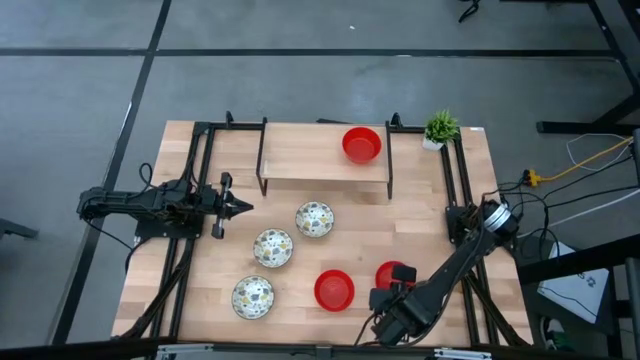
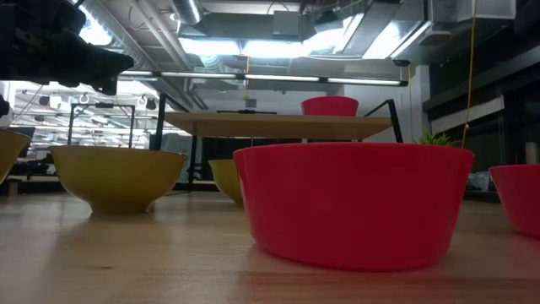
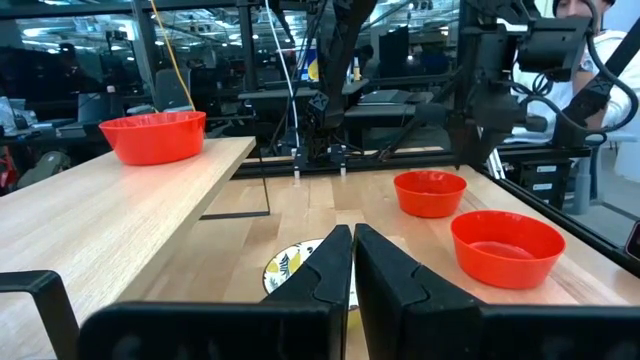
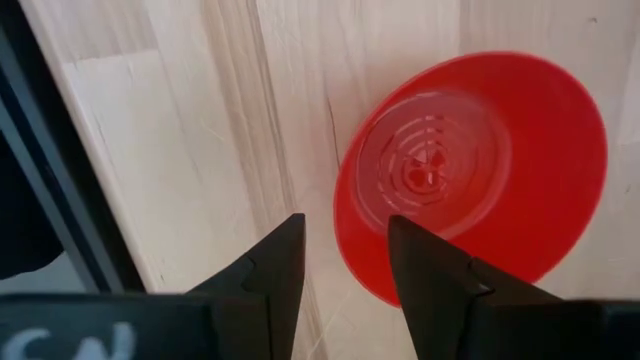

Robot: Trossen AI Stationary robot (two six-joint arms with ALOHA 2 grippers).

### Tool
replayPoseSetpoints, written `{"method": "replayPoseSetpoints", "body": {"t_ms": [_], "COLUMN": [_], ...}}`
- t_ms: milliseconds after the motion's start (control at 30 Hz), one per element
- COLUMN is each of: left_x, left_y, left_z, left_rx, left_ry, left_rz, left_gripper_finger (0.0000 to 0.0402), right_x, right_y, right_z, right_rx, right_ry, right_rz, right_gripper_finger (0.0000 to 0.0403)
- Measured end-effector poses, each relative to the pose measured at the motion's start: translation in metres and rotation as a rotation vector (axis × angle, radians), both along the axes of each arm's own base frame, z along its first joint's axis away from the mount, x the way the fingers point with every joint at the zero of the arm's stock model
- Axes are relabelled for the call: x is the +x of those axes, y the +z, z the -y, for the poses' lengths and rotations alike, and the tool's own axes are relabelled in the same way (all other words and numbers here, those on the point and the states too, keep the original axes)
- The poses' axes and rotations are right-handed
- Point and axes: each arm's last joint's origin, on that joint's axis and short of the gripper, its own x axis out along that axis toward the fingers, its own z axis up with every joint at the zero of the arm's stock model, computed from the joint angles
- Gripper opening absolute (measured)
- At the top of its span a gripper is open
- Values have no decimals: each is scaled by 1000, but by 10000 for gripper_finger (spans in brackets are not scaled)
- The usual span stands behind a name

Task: Pick & Place Mini bowls
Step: Stack the right red bowl on top of the red bowl on the shelf

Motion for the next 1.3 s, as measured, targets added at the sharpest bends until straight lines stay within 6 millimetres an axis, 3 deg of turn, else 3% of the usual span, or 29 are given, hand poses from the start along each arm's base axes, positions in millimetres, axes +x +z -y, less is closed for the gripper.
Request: {"method": "replayPoseSetpoints", "body": {"t_ms": [733,1300], "left_x": [0,0], "left_y": [0,0], "left_z": [0,0], "left_rx": [0,0], "left_ry": [0,0], "left_rz": [0,0], "left_gripper_finger": [13,8], "right_x": [-5,-6], "right_y": [-45,-45], "right_z": [5,6], "right_rx": [14,-5], "right_ry": [-9,75], "right_rz": [14,12], "right_gripper_finger": [140,8]}}
